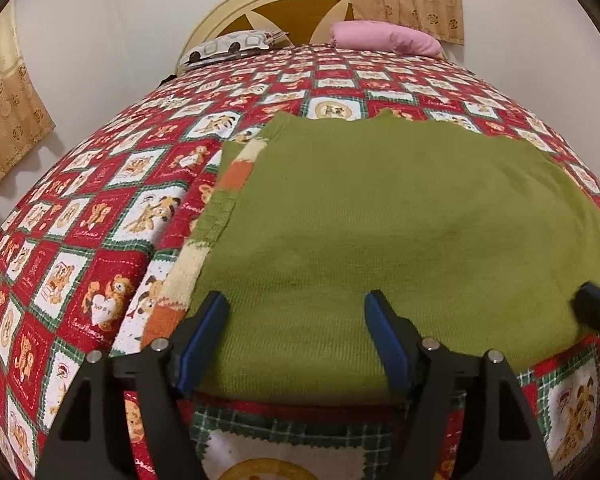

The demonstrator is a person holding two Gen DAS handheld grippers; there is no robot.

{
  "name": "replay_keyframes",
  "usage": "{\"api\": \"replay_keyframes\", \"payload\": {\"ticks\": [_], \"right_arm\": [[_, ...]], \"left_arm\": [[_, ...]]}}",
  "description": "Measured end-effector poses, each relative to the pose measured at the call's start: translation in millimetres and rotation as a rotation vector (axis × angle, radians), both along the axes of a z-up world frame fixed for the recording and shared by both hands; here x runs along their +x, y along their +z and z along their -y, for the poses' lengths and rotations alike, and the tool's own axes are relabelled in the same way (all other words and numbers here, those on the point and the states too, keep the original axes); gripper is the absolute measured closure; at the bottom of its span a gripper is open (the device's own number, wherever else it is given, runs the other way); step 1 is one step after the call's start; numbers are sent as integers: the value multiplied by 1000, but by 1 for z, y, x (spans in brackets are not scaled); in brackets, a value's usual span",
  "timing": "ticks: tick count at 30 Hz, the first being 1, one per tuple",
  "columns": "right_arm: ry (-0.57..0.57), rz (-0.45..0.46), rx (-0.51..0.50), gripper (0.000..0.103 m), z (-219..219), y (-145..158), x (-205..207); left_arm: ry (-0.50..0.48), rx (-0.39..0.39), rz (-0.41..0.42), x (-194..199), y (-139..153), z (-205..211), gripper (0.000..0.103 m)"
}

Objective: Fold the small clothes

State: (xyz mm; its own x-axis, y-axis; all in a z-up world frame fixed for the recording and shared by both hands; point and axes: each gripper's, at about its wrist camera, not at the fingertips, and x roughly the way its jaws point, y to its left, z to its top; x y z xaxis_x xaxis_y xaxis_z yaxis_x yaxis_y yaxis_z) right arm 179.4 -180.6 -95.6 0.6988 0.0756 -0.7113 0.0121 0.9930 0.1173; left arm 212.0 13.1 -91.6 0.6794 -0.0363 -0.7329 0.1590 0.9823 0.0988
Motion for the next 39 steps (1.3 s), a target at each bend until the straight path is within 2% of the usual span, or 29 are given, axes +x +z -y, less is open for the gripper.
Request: {"api": "replay_keyframes", "payload": {"ticks": [2, 4, 6, 10, 13, 18, 19, 21, 23, 26, 29, 30, 31, 32, 33, 34, 36, 38, 39], "right_arm": [[-7, -28, 0, 98, -2, -15, 3], [-9, -12, 31, 98, 2, -17, 0], [-13, -10, 75, 98, 8, -18, -3], [-20, 0, 99, 98, 11, -19, -7], [-21, 6, 96, 98, 10, -18, -9], [-21, 10, 122, 98, 13, -19, -11], [-21, 10, 124, 98, 14, -19, -11], [-22, 12, 129, 98, 14, -19, -11], [-22, 12, 132, 98, 14, -19, -12], [-22, 12, 135, 98, 16, -20, -13], [-24, 13, 134, 98, 15, -20, -13], [-24, 13, 133, 98, 15, -20, -14], [-25, 14, 133, 98, 15, -20, -14], [-25, 15, 133, 98, 15, -20, -14], [-26, 15, 133, 98, 15, -20, -15], [-27, 15, 133, 98, 15, -20, -15], [-27, 15, 132, 98, 15, -20, -15], [-29, 13, 124, 98, 14, -19, -15], [-32, 6, 112, 98, 13, -19, -15]], "left_arm": [[7, 0, -3, 0, -1, -1, 22], [34, 11, -11, 3, -2, -3, 5], [42, -21, -31, 6, -3, -8, 2], [45, -162, -18, -1, 3, -26, 2], [130, -262, 24, -14, 11, -49, 2], [245, -475, -51, -28, -3, -91, 3], [255, -492, -36, -33, -2, -95, 5], [270, -469, -12, -38, 2, -94, 5], [248, -474, -1, -36, 3, -88, 6], [218, -547, -84, -18, -5, -78, 7], [240, -569, -76, -5, -3, -69, 8], [251, -573, -76, -1, -1, -66, 13], [249, -593, -68, 2, 2, -64, 30], [239, -612, -67, 6, 5, -62, 41], [226, -612, -64, 9, 9, -59, 59], [215, -590, -51, 12, 13, -57, 68], [217, -549, -23, 13, 14, -57, 69], [237, -576, -42, 15, 7, -65, 68], [258, -603, -56, 14, 0, -70, 56]]}}
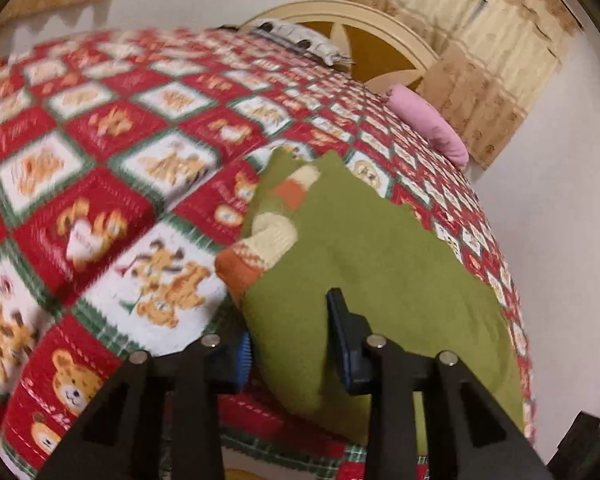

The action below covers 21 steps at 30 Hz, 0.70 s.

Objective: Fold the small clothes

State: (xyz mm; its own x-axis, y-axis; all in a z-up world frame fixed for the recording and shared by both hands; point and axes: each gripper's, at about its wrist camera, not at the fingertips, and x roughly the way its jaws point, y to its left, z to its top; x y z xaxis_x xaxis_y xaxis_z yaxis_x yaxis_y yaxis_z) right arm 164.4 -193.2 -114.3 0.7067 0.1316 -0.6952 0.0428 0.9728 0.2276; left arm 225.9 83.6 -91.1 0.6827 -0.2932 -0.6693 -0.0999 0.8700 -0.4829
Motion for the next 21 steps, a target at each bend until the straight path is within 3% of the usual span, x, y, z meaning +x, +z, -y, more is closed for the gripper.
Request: {"api": "replay_keyframes", "payload": {"ticks": [1, 3, 5, 9, 12, 15, 16, 20, 21], "right_arm": [[-2, -5, -14, 98, -2, 2, 0], [9, 13, -20, 98, -7, 16, 4], [7, 61, -13, 98, -11, 35, 13], [-9, 98, -57, 98, -28, 53, 49], [-51, 85, -75, 98, -33, 40, 79], [-49, -44, -27, 98, -33, 2, 100], [-48, -4, -19, 98, -32, 1, 96], [-50, 1, 6, 98, -28, 1, 93], [-52, 3, 4, 98, -29, 1, 93]], "left_arm": [[12, -21, -16, 0, -5, -4, 41], [22, -95, 7, -4, -10, -14, 40], [39, -155, 20, -5, -8, -21, 29], [92, -181, 19, 5, -6, -24, 18], [94, -174, 16, 16, -7, -20, 18], [83, -173, 24, 22, -7, -18, 20], [83, -162, 25, 24, -8, -18, 21], [95, -135, 32, 31, -10, -15, 29], [87, -139, 36, 32, -10, -14, 40]]}}
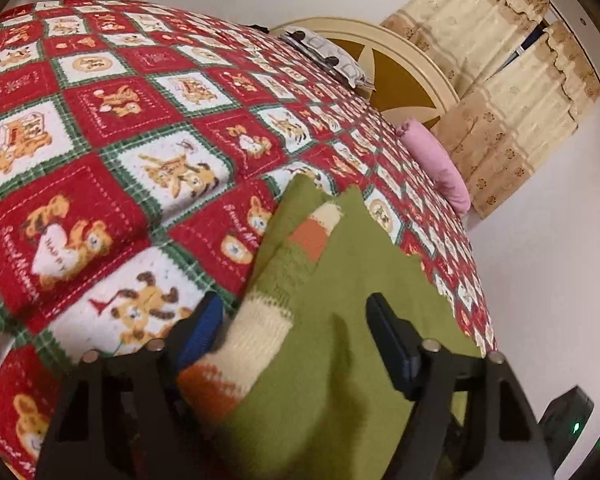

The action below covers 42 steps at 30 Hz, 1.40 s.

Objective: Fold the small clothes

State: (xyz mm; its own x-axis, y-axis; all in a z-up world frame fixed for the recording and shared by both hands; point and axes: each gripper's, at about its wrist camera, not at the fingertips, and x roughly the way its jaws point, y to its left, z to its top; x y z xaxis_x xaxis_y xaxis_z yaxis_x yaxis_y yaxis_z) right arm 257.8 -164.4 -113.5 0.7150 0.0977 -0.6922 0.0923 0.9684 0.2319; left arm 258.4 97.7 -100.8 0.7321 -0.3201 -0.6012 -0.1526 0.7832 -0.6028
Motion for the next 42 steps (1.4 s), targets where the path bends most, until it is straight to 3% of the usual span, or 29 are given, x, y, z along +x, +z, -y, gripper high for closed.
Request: {"api": "replay_keyframes", "payload": {"ticks": [3, 4, 6, 12, 18, 20, 21, 23, 25, 28, 32, 36, 38, 40, 42], "right_arm": [[-2, 3, 1, 98, 0, 0, -2], [-2, 3, 7, 98, -1, -1, -2], [-3, 4, 28, 98, 1, 0, -2], [-18, 42, 156, 98, 23, 14, -18], [-105, 69, 113, 98, 65, 24, -52], [-126, 42, 127, 98, 77, 10, -57], [-127, 38, 194, 98, 85, 1, -59], [-128, 51, 269, 97, 96, -2, -59], [-122, 51, 278, 97, 96, -5, -57], [-117, 55, 293, 98, 97, -5, -57], [-120, 63, 391, 98, 108, -12, -59], [-122, 61, 377, 98, 106, -11, -59], [-122, 57, 364, 98, 104, -10, -58], [-123, 52, 365, 98, 105, -10, -58], [-124, 46, 367, 98, 106, -10, -57]], "left_arm": [[-28, 41, 3, 3, 5, 5, 70], [-44, 63, 12, 4, 9, 8, 75], [-74, 99, 35, 5, 17, 15, 76], [-180, 325, 193, -7, 59, 62, 78], [-390, 487, 334, -29, 71, 130, 78], [-450, 515, 341, -34, 64, 151, 80], [-497, 522, 333, -35, 57, 163, 93], [-580, 552, 274, -35, 38, 184, 93], [-620, 606, 203, -29, 22, 198, 93], [-599, 537, 191, -24, 25, 183, 93], [-546, 432, 212, -30, 36, 155, 92], [-523, 415, 272, -52, 49, 131, 86], [-519, 392, 304, -63, 58, 112, 74], [-501, 370, 323, -65, 65, 92, 44], [-423, 343, 328, -69, 72, 64, 29]]}}
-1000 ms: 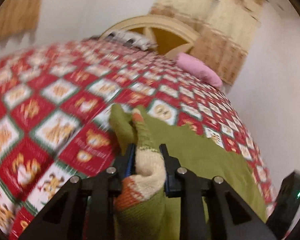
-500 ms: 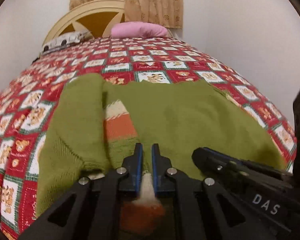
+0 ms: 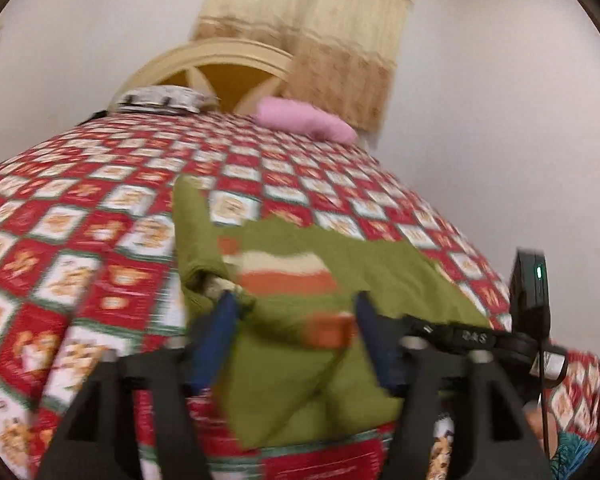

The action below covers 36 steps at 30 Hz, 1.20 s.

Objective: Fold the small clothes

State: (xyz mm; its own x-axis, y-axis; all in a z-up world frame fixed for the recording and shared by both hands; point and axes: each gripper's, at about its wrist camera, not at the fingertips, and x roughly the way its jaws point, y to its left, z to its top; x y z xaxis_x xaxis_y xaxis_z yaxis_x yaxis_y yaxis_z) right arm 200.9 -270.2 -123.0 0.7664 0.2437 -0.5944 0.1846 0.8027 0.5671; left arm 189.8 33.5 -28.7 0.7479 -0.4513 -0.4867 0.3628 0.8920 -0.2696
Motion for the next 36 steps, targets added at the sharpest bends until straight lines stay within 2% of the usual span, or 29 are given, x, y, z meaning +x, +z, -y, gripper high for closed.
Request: {"api": "replay_keyframes", "payload": {"ticks": [2, 7, 9, 11, 13, 15, 18, 20, 23, 24, 25, 26, 28, 31, 33, 36], "right_arm": [[0, -10, -15, 98, -2, 2, 0], [14, -18, -77, 98, -9, 4, -1], [13, -9, -56, 98, -5, 1, -2], [11, -1, -32, 98, -3, -1, -4], [9, 3, -31, 98, -3, -2, -5], [6, 4, -50, 98, -6, -1, -6], [4, 5, -62, 98, -8, -1, -7], [5, 7, -54, 98, -8, -1, -8], [3, 11, -48, 98, -8, -1, -9], [3, 10, -48, 98, -8, -1, -9], [2, 11, -48, 98, -8, -1, -9], [2, 11, -47, 98, -8, -1, -9], [2, 13, -39, 98, -8, -1, -10], [2, 17, -29, 98, -7, -1, -11], [1, 19, -24, 98, -6, -1, -12], [0, 20, -23, 98, -6, -1, -12]], "left_arm": [[62, -49, -14, 2, 2, -26, 28], [196, -130, -108, 11, -10, -79, 28], [246, -135, -119, 9, -14, -91, 28], [252, -127, -116, 9, -13, -95, 28], [178, -79, -76, 12, -2, -86, 28], [60, 1, -40, 20, 8, -62, 28], [-87, 116, -6, 39, 7, -25, 17], [-202, 157, -37, 61, -4, -1, 16], [-259, 197, -121, 84, -26, 17, 17], [-257, 216, -156, 89, -34, 21, 27], [-275, 206, -202, 92, -41, 20, 56], [-293, 179, -244, 91, -47, 16, 69], [-279, 141, -240, 80, -48, 1, 85], [-183, 85, -224, 58, -46, -37, 85], [-66, -7, -246, 46, -47, -79, 81], [72, -67, -298, 26, -60, -124, 81]]}}
